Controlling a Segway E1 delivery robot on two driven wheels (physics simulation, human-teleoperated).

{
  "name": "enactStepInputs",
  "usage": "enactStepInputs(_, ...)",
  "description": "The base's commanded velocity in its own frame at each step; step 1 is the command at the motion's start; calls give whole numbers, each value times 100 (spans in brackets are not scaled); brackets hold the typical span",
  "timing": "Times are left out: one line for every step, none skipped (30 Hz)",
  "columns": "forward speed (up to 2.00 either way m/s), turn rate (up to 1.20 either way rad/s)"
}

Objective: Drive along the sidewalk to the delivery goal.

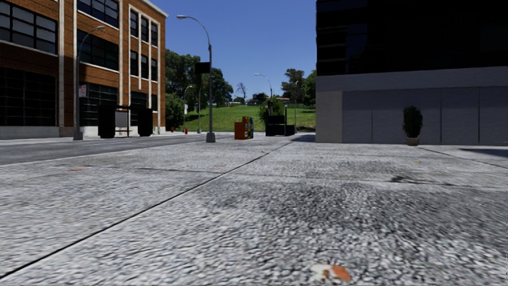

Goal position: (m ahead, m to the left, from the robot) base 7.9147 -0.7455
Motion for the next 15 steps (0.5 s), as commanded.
enactStepInputs(200,0)
enactStepInputs(200,0)
enactStepInputs(200,0)
enactStepInputs(200,0)
enactStepInputs(200,0)
enactStepInputs(200,0)
enactStepInputs(200,0)
enactStepInputs(200,0)
enactStepInputs(200,0)
enactStepInputs(200,0)
enactStepInputs(200,0)
enactStepInputs(200,0)
enactStepInputs(200,0)
enactStepInputs(200,0)
enactStepInputs(200,0)
